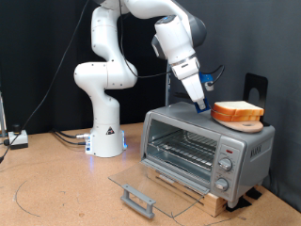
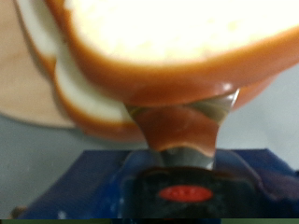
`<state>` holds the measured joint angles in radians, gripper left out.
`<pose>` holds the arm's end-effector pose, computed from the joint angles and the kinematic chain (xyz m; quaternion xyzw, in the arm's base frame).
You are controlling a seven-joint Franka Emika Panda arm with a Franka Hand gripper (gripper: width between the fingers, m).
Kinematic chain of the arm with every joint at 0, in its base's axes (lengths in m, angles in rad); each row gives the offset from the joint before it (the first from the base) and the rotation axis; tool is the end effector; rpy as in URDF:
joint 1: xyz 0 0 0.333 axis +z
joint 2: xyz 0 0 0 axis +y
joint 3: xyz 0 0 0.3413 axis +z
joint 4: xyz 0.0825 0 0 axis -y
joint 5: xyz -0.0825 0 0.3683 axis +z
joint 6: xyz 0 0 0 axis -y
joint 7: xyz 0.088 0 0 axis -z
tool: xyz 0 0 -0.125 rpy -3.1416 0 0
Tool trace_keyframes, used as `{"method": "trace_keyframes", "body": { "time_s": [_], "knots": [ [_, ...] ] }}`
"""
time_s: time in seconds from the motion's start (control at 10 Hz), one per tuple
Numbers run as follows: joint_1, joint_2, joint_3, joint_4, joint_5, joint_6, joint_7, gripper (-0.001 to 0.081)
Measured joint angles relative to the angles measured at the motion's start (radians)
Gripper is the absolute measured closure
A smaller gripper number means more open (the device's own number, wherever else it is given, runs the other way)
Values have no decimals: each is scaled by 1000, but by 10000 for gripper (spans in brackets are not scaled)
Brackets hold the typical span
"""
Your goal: Make a piece of toast with the oven
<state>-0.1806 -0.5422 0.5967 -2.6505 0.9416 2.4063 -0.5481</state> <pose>0.3494 0.1721 0.4239 -0.9577 -0.1446 -0.1601 0.1904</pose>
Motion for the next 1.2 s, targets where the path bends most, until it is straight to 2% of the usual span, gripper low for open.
{"method": "trace_keyframes", "body": {
  "time_s": [0.3, 0.6, 0.9, 1.0, 1.1, 1.2],
  "knots": [
    [12, -1, -8, -6, 132, 58, -70, 384],
    [14, -22, -36, -33, 195, 52, -116, 384],
    [19, -120, -139, -90, 183, -107, -170, 384],
    [17, -157, -168, -109, 153, -150, -174, 384],
    [15, -202, -185, -128, 127, -185, -173, 384],
    [15, -198, -184, -128, 128, -184, -173, 384]
  ]
}}
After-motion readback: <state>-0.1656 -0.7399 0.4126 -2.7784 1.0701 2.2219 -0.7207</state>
